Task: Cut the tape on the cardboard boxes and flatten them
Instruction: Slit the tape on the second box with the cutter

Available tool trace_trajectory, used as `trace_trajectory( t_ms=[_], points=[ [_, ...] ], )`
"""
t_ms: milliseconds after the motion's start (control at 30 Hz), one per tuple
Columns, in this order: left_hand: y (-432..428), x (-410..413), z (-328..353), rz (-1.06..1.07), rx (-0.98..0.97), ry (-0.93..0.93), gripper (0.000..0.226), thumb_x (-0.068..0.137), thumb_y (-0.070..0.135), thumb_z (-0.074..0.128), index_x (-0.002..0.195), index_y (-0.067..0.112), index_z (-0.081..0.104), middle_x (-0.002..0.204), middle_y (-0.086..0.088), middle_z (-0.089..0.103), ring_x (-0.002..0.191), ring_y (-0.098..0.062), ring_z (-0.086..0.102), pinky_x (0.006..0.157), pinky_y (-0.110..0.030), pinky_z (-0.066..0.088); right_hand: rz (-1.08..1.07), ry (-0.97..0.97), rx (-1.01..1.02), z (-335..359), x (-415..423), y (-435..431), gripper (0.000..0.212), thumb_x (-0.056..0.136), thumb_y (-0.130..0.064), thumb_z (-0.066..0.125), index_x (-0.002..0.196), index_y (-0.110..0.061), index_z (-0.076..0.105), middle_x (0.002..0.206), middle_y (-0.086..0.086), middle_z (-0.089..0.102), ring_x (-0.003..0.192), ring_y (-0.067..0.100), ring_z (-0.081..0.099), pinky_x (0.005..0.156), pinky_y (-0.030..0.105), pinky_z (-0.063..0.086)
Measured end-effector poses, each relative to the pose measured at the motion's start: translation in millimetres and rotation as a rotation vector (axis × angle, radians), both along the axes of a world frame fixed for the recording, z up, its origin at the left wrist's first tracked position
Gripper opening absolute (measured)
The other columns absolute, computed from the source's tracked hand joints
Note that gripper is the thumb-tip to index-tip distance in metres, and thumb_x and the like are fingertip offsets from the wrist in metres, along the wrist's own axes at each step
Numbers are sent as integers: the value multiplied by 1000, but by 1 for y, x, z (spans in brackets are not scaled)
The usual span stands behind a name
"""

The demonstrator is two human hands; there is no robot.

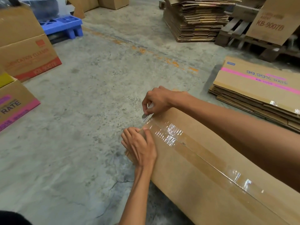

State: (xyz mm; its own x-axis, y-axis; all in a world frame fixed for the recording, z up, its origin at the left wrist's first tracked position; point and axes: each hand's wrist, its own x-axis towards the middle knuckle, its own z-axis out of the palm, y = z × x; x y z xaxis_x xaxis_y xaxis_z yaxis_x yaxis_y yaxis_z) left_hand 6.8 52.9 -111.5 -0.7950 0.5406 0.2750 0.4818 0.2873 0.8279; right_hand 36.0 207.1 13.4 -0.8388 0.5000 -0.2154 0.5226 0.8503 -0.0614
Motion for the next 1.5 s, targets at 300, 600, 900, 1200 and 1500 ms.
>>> trace_trajectory(
  t_ms=[300, 600, 900, 1200, 1500],
  points=[
    [3, 0, -1, 32, -56, 23, 13, 89, 18, 36, 83, 18, 48, 92, 0, 53, 92, -16, 43, 82, -28, 23, 84, -167, 12, -9, -17, -11, 13, 91, -36, 58, 94, -34, 70, 88, -14, 65, 90, 8, 56, 84, 36, 20],
    [4, 0, -1, 27, -80, 0, 20, 93, 21, 33, 84, 17, 50, 91, 1, 52, 91, -16, 43, 83, -28, 24, 169, -304, 119, -3, -23, -7, 13, 95, -41, 54, 96, -37, 67, 99, -15, 67, 94, 9, 53, 81, 35, 17],
    [0, -1, -1, 29, -90, 19, 27, 102, 27, 33, 87, 17, 53, 93, 2, 55, 91, -16, 45, 82, -29, 25, 55, -218, 164, 27, 14, 19, 12, 96, -41, 51, 94, -39, 63, 89, -15, 60, 107, 15, 47, 97, 40, 22],
    [1, 1, 2, 53, -29, -39, 31, 101, 25, 34, 86, 13, 58, 92, 1, 55, 92, -16, 45, 83, -25, 20, 69, -43, 69, 6, -6, -5, 16, 95, -36, 53, 103, -41, 66, 97, -16, 64, 98, 11, 40, 97, 42, 22],
    [-2, 0, 0, 69, -11, -53, 29, 101, 23, 36, 87, 11, 59, 91, 1, 54, 90, -7, 37, 84, -20, 18, 181, -375, 113, -3, -32, -24, 15, 95, -40, 50, 97, -38, 65, 94, -17, 59, 109, 14, 49, 97, 41, 21]
  ],
)
